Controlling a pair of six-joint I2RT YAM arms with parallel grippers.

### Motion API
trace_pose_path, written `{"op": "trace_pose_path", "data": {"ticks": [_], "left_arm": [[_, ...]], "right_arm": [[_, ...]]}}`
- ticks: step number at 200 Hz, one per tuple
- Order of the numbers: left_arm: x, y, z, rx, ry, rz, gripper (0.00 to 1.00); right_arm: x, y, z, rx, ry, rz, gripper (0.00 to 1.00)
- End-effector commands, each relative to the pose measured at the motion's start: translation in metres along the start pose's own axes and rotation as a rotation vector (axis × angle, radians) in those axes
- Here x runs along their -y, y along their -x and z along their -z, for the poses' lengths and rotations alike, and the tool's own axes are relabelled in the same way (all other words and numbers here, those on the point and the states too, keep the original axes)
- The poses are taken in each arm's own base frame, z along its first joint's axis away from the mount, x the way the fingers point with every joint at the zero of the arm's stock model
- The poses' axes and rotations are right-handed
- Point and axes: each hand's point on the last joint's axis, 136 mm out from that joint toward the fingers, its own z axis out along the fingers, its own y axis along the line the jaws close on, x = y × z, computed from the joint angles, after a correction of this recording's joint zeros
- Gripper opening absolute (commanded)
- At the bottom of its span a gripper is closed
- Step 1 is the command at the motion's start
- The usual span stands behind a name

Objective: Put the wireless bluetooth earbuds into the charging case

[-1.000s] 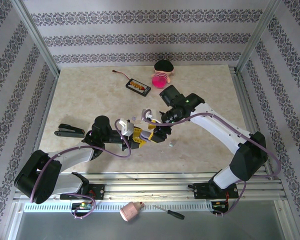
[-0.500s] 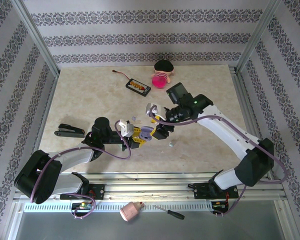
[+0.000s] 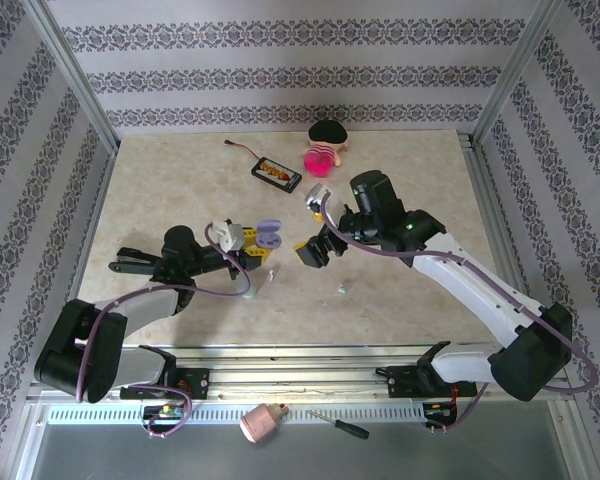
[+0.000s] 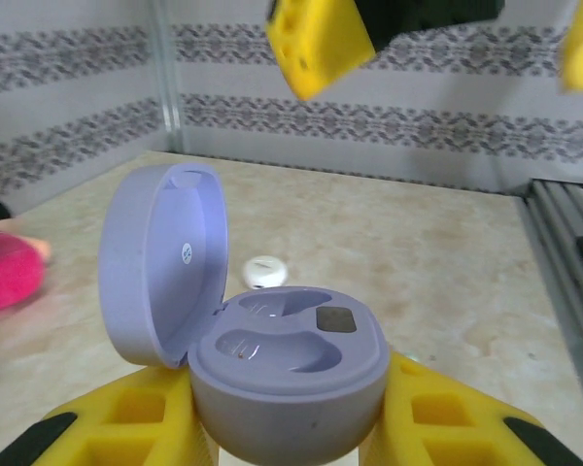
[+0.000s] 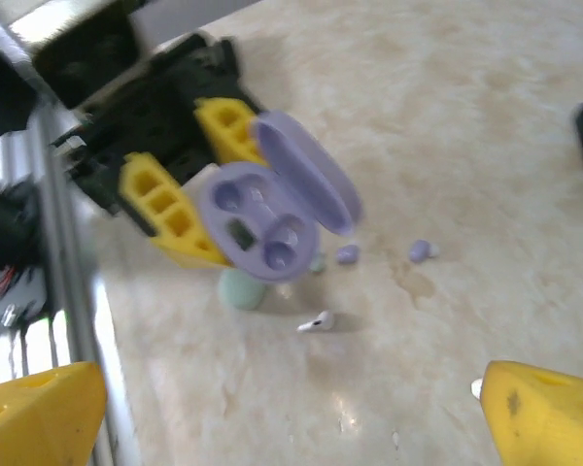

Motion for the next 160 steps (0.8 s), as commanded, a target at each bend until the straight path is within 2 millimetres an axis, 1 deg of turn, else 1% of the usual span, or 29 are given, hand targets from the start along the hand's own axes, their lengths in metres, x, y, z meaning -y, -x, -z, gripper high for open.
{"op": "trace_pose_path", "data": {"ticks": [1, 16, 29, 57, 75, 89, 113, 145, 160], "left_arm": [[-0.019, 0.016, 0.010, 0.058, 0.049, -0.049, 0.14], [-0.033, 0.017, 0.018, 0.066, 0.091, -0.041, 0.14], [-0.043, 0.018, 0.025, 0.079, 0.116, -0.036, 0.14], [-0.058, 0.019, 0.039, 0.105, 0.163, -0.028, 0.15], [-0.063, 0.020, 0.046, 0.123, 0.185, -0.026, 0.14], [-0.066, 0.020, 0.050, 0.136, 0.200, -0.020, 0.14], [-0.070, 0.020, 0.058, 0.153, 0.220, -0.015, 0.15], [-0.072, 0.021, 0.062, 0.168, 0.226, -0.013, 0.15], [-0.071, 0.023, 0.063, 0.175, 0.225, -0.014, 0.14]], "right_arm": [[0.040, 0.005, -0.008, 0.106, -0.173, -0.187, 0.98], [0.050, 0.000, -0.021, 0.125, -0.194, -0.282, 0.98], [0.057, -0.005, -0.033, 0.115, -0.224, -0.318, 0.98], [0.072, -0.021, -0.068, 0.050, -0.283, -0.385, 0.87], [0.083, -0.032, -0.091, -0.015, -0.296, -0.424, 0.83], [0.086, -0.037, -0.108, -0.054, -0.293, -0.433, 0.77], [0.088, -0.038, -0.137, -0.107, -0.269, -0.424, 0.72], [0.093, -0.037, -0.175, -0.151, -0.224, -0.421, 0.70], [0.094, -0.033, -0.191, -0.165, -0.195, -0.425, 0.70]]}}
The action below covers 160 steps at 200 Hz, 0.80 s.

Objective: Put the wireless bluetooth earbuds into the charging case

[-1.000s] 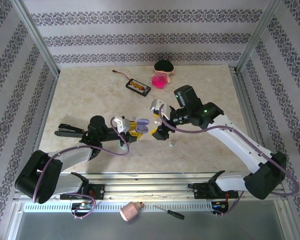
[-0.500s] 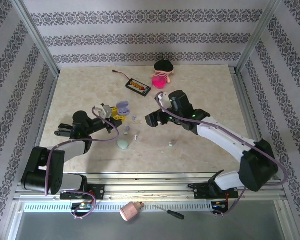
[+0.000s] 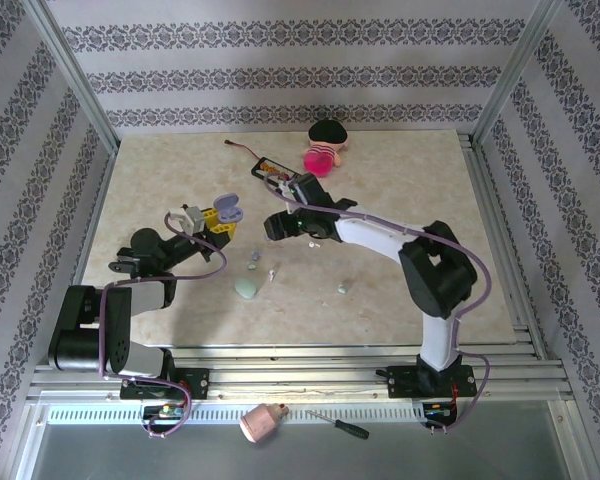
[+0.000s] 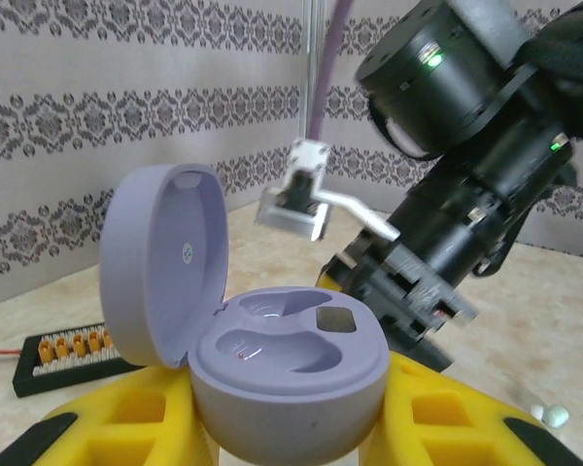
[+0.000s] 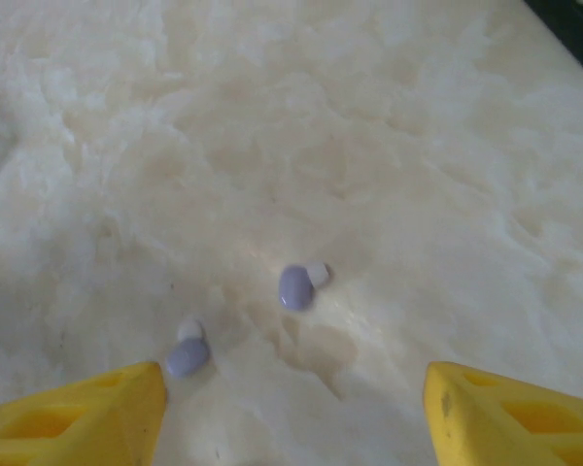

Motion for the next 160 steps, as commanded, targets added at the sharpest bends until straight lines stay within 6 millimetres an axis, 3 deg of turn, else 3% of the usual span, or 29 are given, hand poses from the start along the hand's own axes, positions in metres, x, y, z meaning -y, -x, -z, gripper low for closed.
{"op": "trace_pose_path", "data": {"ticks": [1, 55, 89, 120, 160], "left_arm": [[0.004, 0.015, 0.005, 0.056, -0.026, -0.037, 0.14], [0.004, 0.018, 0.009, 0.063, -0.020, -0.036, 0.15], [0.004, 0.019, 0.012, 0.069, -0.018, -0.040, 0.15], [0.004, 0.018, 0.013, 0.068, -0.016, -0.044, 0.15], [0.006, 0.018, 0.014, 0.067, -0.017, -0.050, 0.15]], "right_arm": [[-0.011, 0.006, -0.019, -0.032, 0.042, 0.006, 0.70], [-0.021, 0.015, -0.065, -0.090, 0.116, -0.001, 0.65], [-0.028, 0.004, -0.081, -0.139, 0.175, -0.006, 0.64], [-0.031, -0.016, -0.089, -0.205, 0.225, -0.010, 0.64], [-0.031, -0.032, -0.080, -0.233, 0.240, 0.005, 0.64]]}}
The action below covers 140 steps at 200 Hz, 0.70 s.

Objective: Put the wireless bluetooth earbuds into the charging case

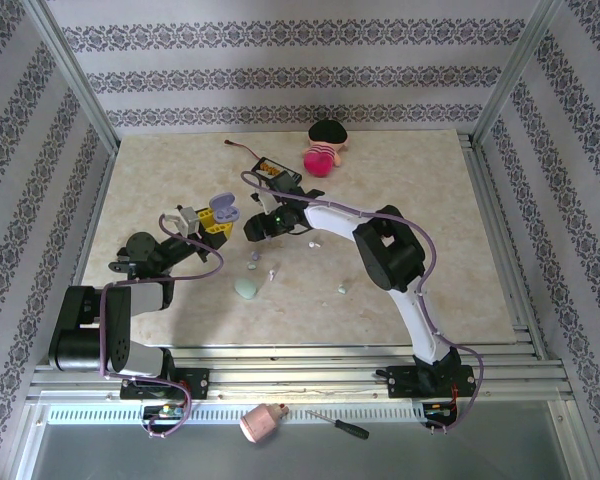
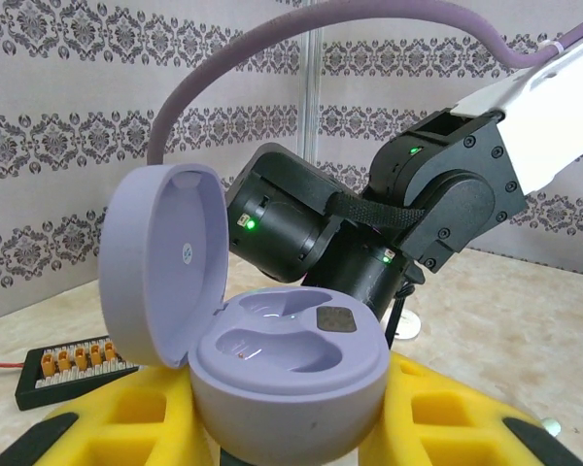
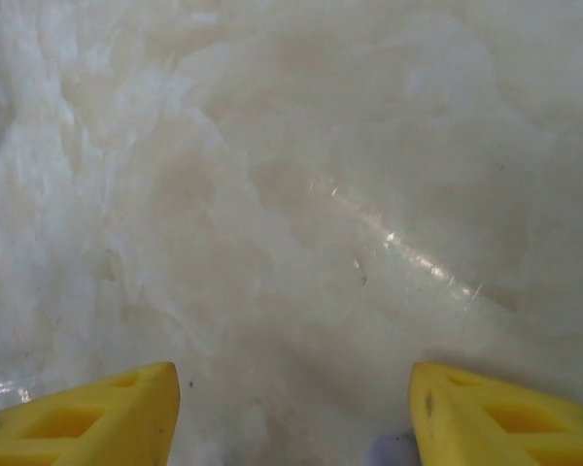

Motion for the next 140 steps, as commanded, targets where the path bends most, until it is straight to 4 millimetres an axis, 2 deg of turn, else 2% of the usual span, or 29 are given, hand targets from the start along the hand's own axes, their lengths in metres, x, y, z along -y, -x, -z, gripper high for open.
{"op": "trace_pose_path", "data": {"ticks": [1, 63, 113, 140], "left_arm": [[0.005, 0.011, 0.006, 0.035, -0.014, -0.054, 0.15], [0.007, 0.010, 0.007, 0.034, -0.017, -0.057, 0.15], [0.007, 0.010, 0.007, 0.030, -0.015, -0.062, 0.15], [0.007, 0.010, 0.007, 0.033, -0.019, -0.058, 0.15]], "right_arm": [[-0.012, -0.020, 0.002, -0.048, 0.040, 0.030, 0.64], [-0.013, -0.040, 0.020, -0.051, 0.033, 0.025, 0.59], [-0.013, -0.055, 0.034, -0.054, 0.021, 0.016, 0.60], [-0.007, -0.051, 0.041, -0.029, -0.031, 0.050, 0.60]]}}
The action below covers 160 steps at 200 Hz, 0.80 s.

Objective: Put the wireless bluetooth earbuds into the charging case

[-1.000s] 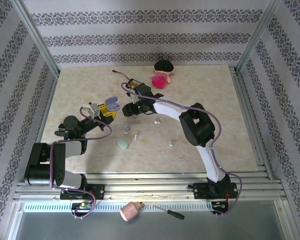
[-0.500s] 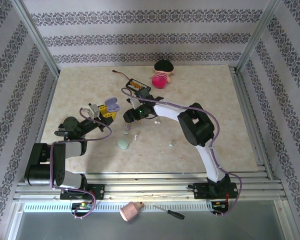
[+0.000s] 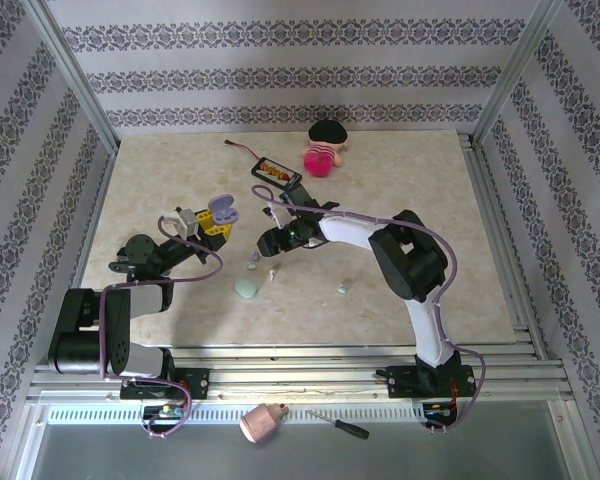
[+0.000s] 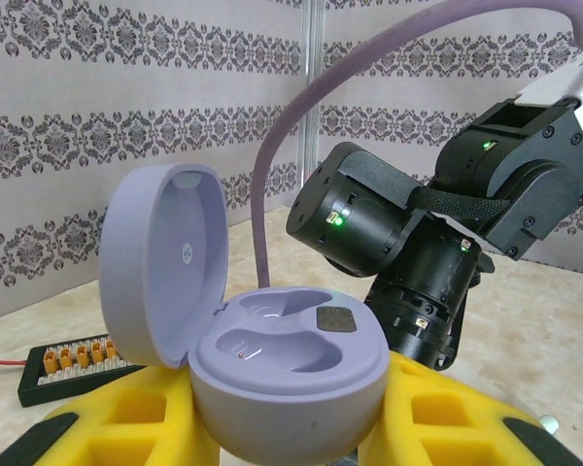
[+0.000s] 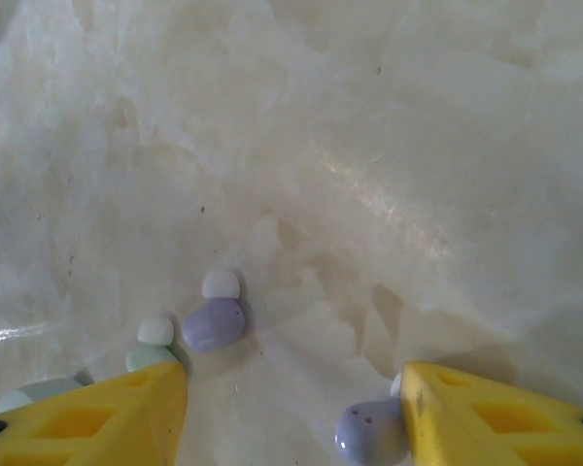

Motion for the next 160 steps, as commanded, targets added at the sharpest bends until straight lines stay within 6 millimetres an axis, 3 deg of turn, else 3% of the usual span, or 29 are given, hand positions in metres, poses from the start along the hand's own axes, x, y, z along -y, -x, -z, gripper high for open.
{"op": "trace_pose_path", "data": {"ticks": [1, 64, 106, 160], "left_arm": [[0.005, 0.010, 0.004, 0.030, -0.023, -0.053, 0.15], [0.001, 0.008, 0.003, 0.017, -0.002, -0.046, 0.15], [-0.001, 0.008, 0.004, 0.021, 0.005, -0.049, 0.15], [-0.001, 0.008, 0.005, 0.021, 0.004, -0.048, 0.15]], "right_arm": [[-0.003, -0.001, 0.011, 0.010, -0.038, 0.036, 0.60], [0.010, 0.011, 0.035, 0.089, -0.200, 0.094, 0.59], [0.011, 0.006, 0.028, 0.072, -0.225, 0.076, 0.57], [0.013, -0.016, 0.015, -0.041, -0.198, 0.013, 0.58]]}}
